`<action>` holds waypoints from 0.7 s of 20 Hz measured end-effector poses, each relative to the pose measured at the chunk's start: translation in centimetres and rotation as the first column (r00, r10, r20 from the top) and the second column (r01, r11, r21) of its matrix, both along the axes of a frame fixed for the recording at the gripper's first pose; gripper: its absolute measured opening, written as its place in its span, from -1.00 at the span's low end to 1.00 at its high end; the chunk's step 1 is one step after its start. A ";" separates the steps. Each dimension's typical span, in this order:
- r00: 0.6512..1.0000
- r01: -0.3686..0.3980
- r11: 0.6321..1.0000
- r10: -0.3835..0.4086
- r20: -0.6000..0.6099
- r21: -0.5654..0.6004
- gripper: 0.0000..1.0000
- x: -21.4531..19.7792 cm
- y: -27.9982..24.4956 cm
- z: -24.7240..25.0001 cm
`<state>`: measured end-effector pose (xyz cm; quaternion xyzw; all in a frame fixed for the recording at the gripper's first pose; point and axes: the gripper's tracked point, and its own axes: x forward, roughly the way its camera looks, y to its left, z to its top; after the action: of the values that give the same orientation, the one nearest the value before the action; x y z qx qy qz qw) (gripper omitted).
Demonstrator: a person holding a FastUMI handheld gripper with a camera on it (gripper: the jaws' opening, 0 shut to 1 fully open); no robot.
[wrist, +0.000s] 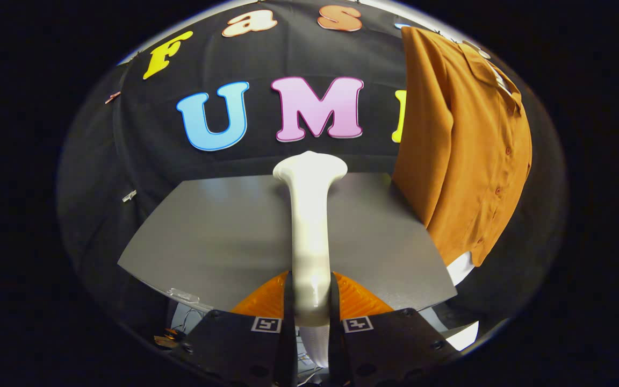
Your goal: Iron the clothes twice with a garment steamer, once on the left side and once on the right side.
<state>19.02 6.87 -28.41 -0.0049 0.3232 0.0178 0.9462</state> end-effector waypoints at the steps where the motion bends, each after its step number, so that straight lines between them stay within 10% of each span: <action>1: 0.999 -0.010 1.000 0.010 0.040 -0.006 -0.47 -0.1 -0.1 1.6; 8: 0.949 -0.054 0.998 0.038 0.314 0.042 -0.48 -3.8 -1.0 13.0; 14: 0.835 -0.008 0.999 -0.022 0.551 0.052 -0.48 -8.0 -5.1 22.2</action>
<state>11.02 1.80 -6.20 0.0158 0.0368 0.0203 0.9990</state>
